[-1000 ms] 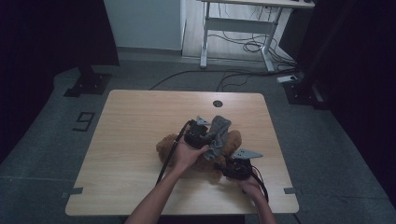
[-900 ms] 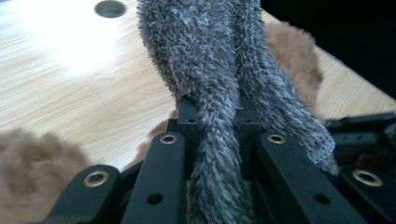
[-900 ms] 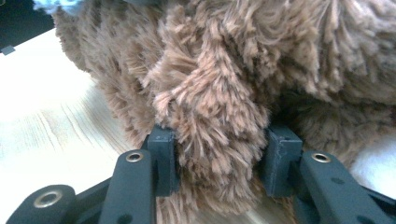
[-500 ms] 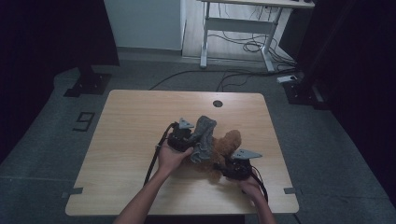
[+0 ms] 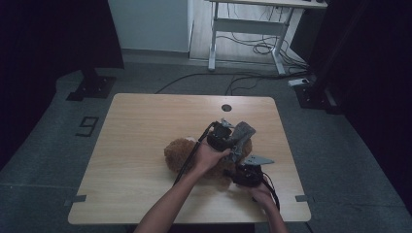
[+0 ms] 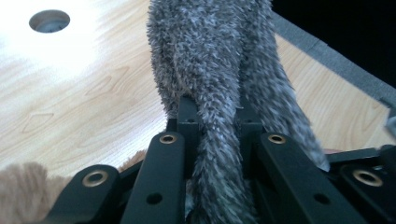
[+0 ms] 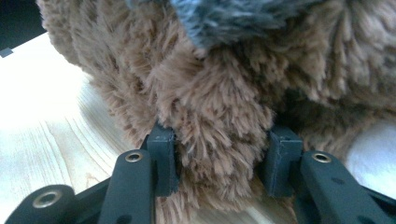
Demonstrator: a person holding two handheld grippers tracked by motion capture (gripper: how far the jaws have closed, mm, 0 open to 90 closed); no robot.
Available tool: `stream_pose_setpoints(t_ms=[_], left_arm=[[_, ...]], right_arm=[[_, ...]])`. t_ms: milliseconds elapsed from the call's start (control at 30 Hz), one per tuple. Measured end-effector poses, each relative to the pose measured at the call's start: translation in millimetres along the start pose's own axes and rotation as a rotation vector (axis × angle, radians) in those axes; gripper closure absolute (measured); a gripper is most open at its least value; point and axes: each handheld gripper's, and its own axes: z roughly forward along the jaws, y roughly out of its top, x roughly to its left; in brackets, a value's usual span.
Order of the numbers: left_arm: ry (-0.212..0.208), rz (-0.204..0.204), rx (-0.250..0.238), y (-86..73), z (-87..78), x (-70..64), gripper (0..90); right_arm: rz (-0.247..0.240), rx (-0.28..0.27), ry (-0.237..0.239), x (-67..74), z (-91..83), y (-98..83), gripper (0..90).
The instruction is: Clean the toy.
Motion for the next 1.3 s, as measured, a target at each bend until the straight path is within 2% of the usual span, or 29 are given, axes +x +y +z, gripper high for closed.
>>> stream_pose_setpoints(t_ms=[133,367,600,733,867,967,1100,1200,1300], left_arm=[[0.017,0.002,0.025,-4.7,-6.3,7.2,77.3],[0.049,0.007,0.019,-18.2,-28.2,14.3,77.0],[0.097,-0.013,-0.008,-39.8,-61.4,30.0,77.1],[0.101,-0.031,-0.021,-52.5,-78.1,41.9,77.0],[0.105,-0.037,-0.065,-60.3,-100.7,48.4,76.7],[0.143,-0.03,-0.094,-64.4,-117.2,51.7,76.7],[0.189,-0.05,-0.111,-71.3,-134.5,63.0,77.0],[0.234,-0.072,-0.104,-79.5,-143.8,76.8,77.4],[0.263,-0.1,-0.066,-94.8,-144.0,91.2,77.8]], right_arm=[[-0.012,0.003,-0.001,1.2,0.7,0.0,55.0],[-0.024,0.009,-0.003,4.0,1.4,-0.5,54.8],[-0.017,0.01,0.002,2.9,1.0,-0.7,54.7],[-0.017,0.008,0.003,3.4,1.0,-0.2,54.5],[-0.02,0.01,0.004,3.3,1.4,0.2,54.3],[-0.019,0.012,0.004,3.1,1.3,-0.2,54.3],[-0.016,0.014,0.004,2.7,1.3,-0.3,54.3],[-0.011,0.016,0.002,2.3,1.4,-0.5,54.3],[-0.001,0.019,0.005,0.8,1.1,-1.1,54.3]])
